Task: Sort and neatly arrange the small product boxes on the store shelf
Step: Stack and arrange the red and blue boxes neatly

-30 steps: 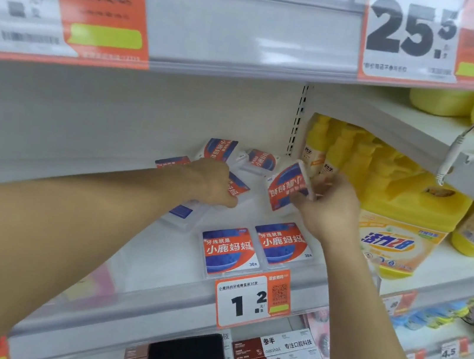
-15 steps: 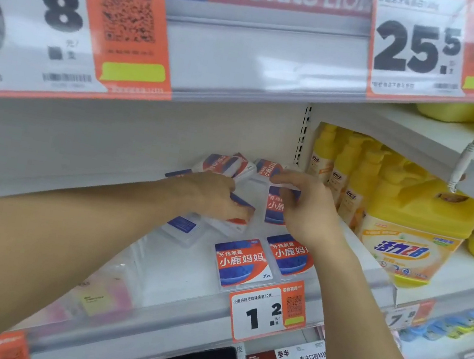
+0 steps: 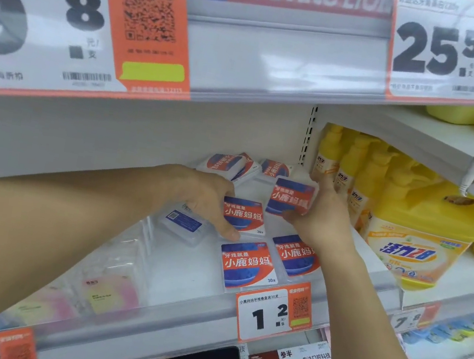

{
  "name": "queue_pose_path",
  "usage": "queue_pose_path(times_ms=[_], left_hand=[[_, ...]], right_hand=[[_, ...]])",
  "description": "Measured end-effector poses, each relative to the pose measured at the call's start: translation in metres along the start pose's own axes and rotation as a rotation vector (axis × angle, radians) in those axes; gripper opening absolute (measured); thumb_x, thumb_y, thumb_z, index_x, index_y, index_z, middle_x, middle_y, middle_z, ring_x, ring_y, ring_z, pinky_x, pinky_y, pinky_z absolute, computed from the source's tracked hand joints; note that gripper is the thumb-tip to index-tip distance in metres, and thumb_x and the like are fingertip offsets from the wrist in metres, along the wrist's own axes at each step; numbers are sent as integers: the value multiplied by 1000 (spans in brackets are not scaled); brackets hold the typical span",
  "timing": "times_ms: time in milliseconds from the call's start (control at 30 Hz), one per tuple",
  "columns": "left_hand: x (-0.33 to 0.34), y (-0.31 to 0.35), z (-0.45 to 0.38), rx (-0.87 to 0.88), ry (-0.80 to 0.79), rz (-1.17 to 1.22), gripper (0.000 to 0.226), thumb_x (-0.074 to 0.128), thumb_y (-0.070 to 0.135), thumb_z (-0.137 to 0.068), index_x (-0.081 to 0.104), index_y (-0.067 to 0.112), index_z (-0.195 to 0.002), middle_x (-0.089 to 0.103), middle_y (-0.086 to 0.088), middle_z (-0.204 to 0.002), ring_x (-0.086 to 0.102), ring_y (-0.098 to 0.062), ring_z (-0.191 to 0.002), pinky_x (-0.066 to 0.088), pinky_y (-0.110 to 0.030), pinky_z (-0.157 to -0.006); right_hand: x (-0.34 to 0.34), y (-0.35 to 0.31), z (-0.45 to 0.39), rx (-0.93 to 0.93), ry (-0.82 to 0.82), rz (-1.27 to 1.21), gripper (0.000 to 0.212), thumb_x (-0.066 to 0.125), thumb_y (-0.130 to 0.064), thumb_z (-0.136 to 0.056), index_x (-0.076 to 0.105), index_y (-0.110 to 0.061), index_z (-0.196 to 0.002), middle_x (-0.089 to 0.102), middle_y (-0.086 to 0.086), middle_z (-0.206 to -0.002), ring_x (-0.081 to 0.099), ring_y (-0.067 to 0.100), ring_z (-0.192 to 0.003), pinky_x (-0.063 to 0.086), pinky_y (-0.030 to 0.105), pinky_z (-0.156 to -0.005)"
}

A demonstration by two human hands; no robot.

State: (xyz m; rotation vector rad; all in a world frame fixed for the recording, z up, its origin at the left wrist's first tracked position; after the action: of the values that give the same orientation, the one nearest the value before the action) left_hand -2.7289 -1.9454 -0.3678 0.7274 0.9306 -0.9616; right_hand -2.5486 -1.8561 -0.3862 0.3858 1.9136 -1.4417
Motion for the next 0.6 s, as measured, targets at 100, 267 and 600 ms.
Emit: queue_pose_path(times_ms=[100, 267, 600], left_hand=[[4, -4, 2, 4, -24, 9, 88, 74, 66, -65, 35, 38, -139, 50, 10, -140, 55, -21, -122, 46, -44, -102], [1, -20, 2, -142, -118, -187, 88, 67, 77, -62, 45, 31, -133, 58, 4, -129, 63, -21, -107, 53, -38, -91], [4, -3, 3, -62, -8, -97, 65, 53, 72, -80, 50, 32, -130, 58, 9, -127, 61, -17, -104, 51, -34, -94]], right_hand=[[-9, 0, 2, -12, 79, -159, 68, 82, -22, -79, 45, -23, -136, 62, 4, -129, 64, 21, -109, 49, 27, -73], [-15, -1, 2, -19, -43, -110, 60, 66, -19, -93, 38, -26, -146, 60, 2, -137, 63, 25, -117, 54, 31, -74], [-8, 4, -3, -62, -209, 131, 46, 61, -27, -96, 48, -29, -141, 61, -1, -135, 64, 18, -103, 46, 19, -60]])
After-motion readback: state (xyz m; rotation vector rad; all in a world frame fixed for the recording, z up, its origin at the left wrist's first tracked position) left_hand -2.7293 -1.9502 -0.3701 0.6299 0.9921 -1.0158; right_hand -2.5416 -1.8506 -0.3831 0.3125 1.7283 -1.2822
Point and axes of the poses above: each hand's wrist, its own z-axis away from the middle knuckle, its own x-axis out of the palm, y = z × x, the point moved 3 cm from there along -z, towards the middle knuckle
